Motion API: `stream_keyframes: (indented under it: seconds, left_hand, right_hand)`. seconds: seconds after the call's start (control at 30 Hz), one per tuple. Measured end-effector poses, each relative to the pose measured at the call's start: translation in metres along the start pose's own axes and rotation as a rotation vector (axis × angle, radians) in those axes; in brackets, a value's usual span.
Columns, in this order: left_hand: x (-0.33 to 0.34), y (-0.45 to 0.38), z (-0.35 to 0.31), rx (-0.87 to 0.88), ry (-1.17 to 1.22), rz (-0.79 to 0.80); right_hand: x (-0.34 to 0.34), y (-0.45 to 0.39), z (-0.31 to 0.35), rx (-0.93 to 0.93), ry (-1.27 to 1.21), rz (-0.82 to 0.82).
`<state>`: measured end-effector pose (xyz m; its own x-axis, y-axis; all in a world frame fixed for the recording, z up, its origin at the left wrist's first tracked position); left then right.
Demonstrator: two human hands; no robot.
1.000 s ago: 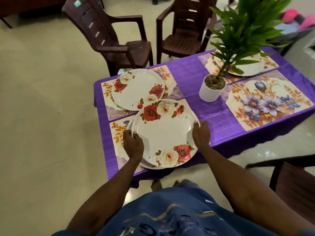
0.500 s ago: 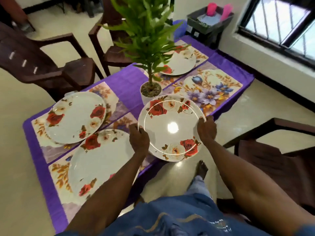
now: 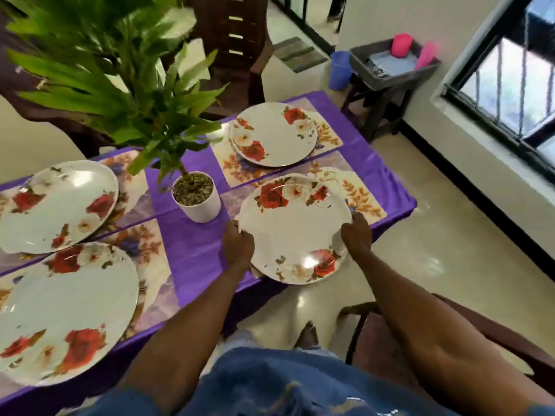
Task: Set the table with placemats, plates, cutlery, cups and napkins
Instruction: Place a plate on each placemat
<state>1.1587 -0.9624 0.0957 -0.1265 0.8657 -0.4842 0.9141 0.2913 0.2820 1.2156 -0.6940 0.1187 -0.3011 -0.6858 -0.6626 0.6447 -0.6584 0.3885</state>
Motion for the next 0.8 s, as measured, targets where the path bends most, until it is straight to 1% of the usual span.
stream_keyframes:
  seconds: [0.07,0.13,0.33,0.47,0.67,0.8]
  left_hand:
    - [0.009,-0.005,-0.003,-0.005,0.008,0.006]
    - [0.015,-0.013,-0.006,-0.008,-0.020,-0.005]
    - [0.034,-0.030,-0.012,-0.011,-0.069,-0.026]
    - [0.041,-0.035,-0.011,-0.024,-0.071,-0.021]
    - [0.045,-0.038,0.003,-0.043,-0.091,-0.014]
    - [0.044,-0.036,0.006,-0.028,-0.093,0.002]
  right_hand:
    - [-0.002,-0.021,0.003,-0.045,0.020,0.051]
    - [0.000,-0.041,0.007,-0.094,0.026,0.065]
    - [0.005,-0.082,0.014,-0.121,0.112,0.090]
    - [0.008,-0.099,0.010,-0.137,0.120,0.098]
    - [0.016,-0.110,0.008,-0.221,0.272,0.138]
    - [0.018,-0.112,0.005,-0.238,0.321,0.118]
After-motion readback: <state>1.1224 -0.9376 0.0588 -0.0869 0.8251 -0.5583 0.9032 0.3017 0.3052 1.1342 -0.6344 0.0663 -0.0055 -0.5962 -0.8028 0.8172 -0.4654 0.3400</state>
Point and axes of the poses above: each hand's wrist, its own y-axis away from the middle knuckle, its own x-axis out of the palm, z = x × y, the point moved 1 cm from there along -y, towards the middle knuckle, and after that the axes turned 6 degrees about y, right-handed, at the moved point
